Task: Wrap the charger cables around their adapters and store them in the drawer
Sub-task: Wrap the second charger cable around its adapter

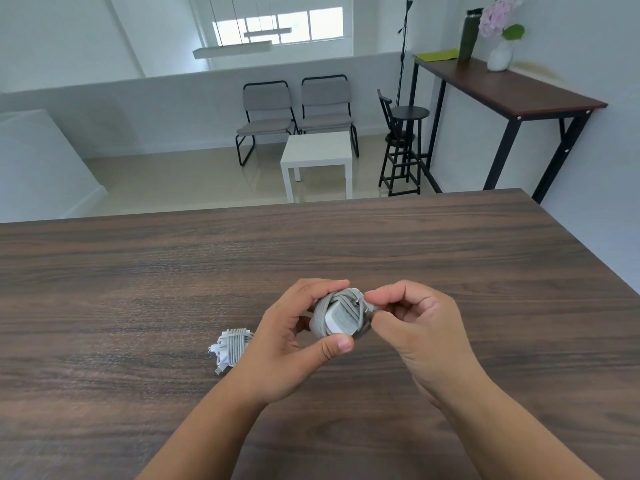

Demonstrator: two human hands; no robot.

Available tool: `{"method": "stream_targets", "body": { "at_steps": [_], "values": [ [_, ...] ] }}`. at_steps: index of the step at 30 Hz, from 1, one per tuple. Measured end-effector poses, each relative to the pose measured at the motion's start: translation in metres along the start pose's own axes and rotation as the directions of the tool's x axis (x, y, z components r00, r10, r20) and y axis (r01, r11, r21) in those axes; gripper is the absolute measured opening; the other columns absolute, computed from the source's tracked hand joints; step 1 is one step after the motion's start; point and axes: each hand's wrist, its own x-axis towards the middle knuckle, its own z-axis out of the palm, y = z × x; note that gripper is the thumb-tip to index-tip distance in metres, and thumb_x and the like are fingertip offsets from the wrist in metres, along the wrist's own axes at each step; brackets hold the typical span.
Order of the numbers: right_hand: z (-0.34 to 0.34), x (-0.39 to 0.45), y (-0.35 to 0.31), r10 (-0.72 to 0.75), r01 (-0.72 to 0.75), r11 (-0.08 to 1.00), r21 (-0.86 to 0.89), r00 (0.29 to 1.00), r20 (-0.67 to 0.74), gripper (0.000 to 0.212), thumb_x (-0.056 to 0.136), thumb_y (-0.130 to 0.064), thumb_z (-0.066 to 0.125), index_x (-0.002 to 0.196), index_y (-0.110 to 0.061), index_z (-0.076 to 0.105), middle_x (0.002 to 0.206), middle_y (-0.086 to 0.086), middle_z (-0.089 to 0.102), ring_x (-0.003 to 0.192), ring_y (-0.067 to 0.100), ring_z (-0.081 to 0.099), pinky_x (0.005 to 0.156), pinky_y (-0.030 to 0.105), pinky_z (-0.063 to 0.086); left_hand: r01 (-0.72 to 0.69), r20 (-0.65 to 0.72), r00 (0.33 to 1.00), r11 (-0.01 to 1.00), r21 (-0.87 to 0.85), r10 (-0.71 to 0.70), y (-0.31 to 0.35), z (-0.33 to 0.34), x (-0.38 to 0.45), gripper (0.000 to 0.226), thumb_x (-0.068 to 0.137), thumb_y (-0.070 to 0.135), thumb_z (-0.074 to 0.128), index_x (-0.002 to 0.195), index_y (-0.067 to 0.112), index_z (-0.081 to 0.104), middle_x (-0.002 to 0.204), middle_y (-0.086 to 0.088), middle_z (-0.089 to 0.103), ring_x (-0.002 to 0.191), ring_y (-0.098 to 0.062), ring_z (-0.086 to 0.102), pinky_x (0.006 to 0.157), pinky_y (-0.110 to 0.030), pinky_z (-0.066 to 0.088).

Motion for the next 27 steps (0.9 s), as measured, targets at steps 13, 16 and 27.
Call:
{"method": "stream_targets", "body": {
  "at_steps": [13, 16, 27],
  "values": [
    [-0.015, 0.002, 0.003, -0.024, 0.06, 0.987, -0.147, 0.971, 0.238, 0.028, 0.078, 0.015, 0.066, 0.082, -0.012, 0.074, 0.077, -0.003, 0.07, 0.074, 0.006, 0.063, 0.071, 0.018, 0.05, 0.059, 0.149, 0.987, 0.998, -0.021, -0.055, -0.001, -0.012, 0.002, 0.052, 0.08, 0.034, 0.073, 0.129, 0.025, 0.059, 0.119, 0.001, 0.061, 0.11, -0.025, 0.061, 0.092, -0.038, 0.051],
    [-0.018, 0.009, 0.002, 0.024, 0.042, 0.977, -0.208, 0.952, 0.305, 0.026, 0.08, 0.009, 0.066, 0.085, -0.015, 0.074, 0.083, -0.002, 0.065, 0.072, 0.011, 0.054, 0.07, 0.024, 0.046, 0.056, 0.116, 0.992, 0.997, -0.049, -0.05, -0.001, -0.01, 0.001, 0.054, 0.08, 0.038, 0.074, 0.129, 0.022, 0.059, 0.119, -0.001, 0.062, 0.111, -0.026, 0.061, 0.093, -0.035, 0.05],
    [-0.029, 0.01, 0.015, 0.1, -0.165, 0.977, 0.137, 0.917, 0.386, 0.022, 0.072, 0.003, 0.072, 0.088, -0.011, 0.078, 0.093, 0.005, 0.065, 0.089, 0.014, 0.061, 0.076, 0.02, 0.049, 0.08, 0.134, 0.988, 0.995, -0.053, -0.072, 0.0, -0.005, 0.003, 0.053, 0.08, 0.035, 0.074, 0.13, 0.024, 0.059, 0.12, 0.002, 0.062, 0.113, -0.026, 0.061, 0.094, -0.04, 0.051]
  ]
}}
